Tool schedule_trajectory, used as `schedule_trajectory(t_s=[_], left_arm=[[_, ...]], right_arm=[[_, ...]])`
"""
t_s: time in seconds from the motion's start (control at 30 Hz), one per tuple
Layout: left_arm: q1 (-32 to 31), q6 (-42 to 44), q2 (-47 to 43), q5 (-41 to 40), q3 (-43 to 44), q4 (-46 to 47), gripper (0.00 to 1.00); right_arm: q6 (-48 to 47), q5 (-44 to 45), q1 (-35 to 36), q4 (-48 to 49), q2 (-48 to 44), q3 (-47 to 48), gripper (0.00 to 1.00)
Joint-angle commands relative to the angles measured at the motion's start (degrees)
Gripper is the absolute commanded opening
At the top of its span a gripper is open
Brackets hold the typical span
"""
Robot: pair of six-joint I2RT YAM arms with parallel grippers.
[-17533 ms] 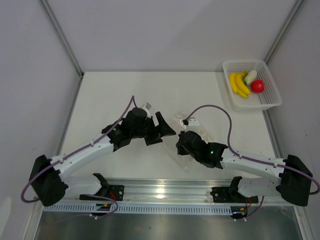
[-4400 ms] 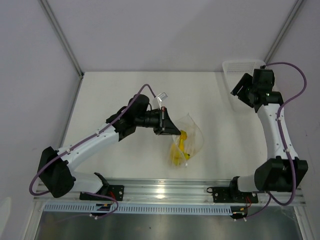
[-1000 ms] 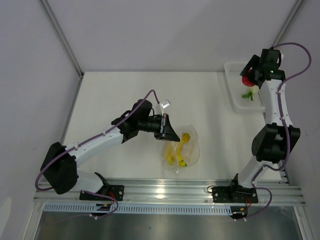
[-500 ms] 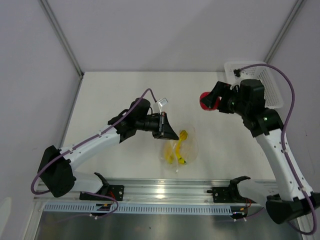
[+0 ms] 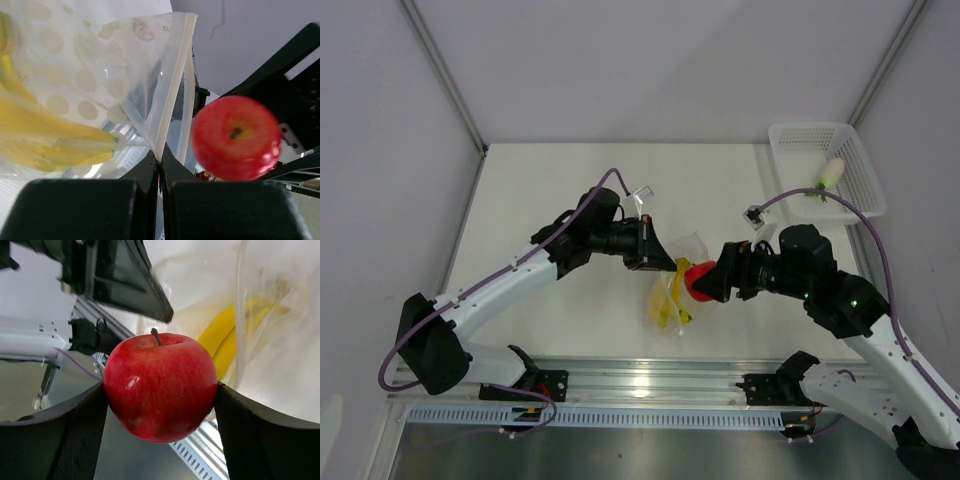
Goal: Place the food in the zip-top bag and seal the zipper
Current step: Place the fake fruit in the zipper food storage bag.
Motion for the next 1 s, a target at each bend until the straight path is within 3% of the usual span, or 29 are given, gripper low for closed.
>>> schedule_trajectory(t_s=[0.0,0.17,0.27,0.5,0.77,0.83,0.97], left_arm=[[0.6,0.1,-0.1,0.2,3.7,-0.4,0.00],[0.6,-1.0,0.2,1.1,3.5,0.4,0.01],[0.5,-1.5,0.0,1.2,2.9,0.8,0.01],[0.5,-2.8,-0.9,1.9,2.1,2.0,0.01],[0.5,-3.7,-1.2,3.2,0.2,4.0,0.01],[0.5,-3.6,-1.3,3.1,0.0,4.0,0.01],[0.4,-3.8,-1.5,3.3,-0.4,4.6,0.01]], right_arm=[[1.6,-3.5,1.9,1.7,-0.7,-2.8,0.15],[0.8,-0.8,2.9,2.5,-0.3,-4.2,0.19],[0.3,-0.1,3.0,2.6,1.2,-4.0,0.29],[-1.3,2.9,3.2,2.2,4.2,-3.6,0.73],[-2.1,5.7,3.2,2.2,7.5,-1.1,0.88],[-2.4,6.6,3.2,1.7,7.8,-0.1,0.99],[-3.5,8.2,3.2,0.1,8.8,3.0,0.99]])
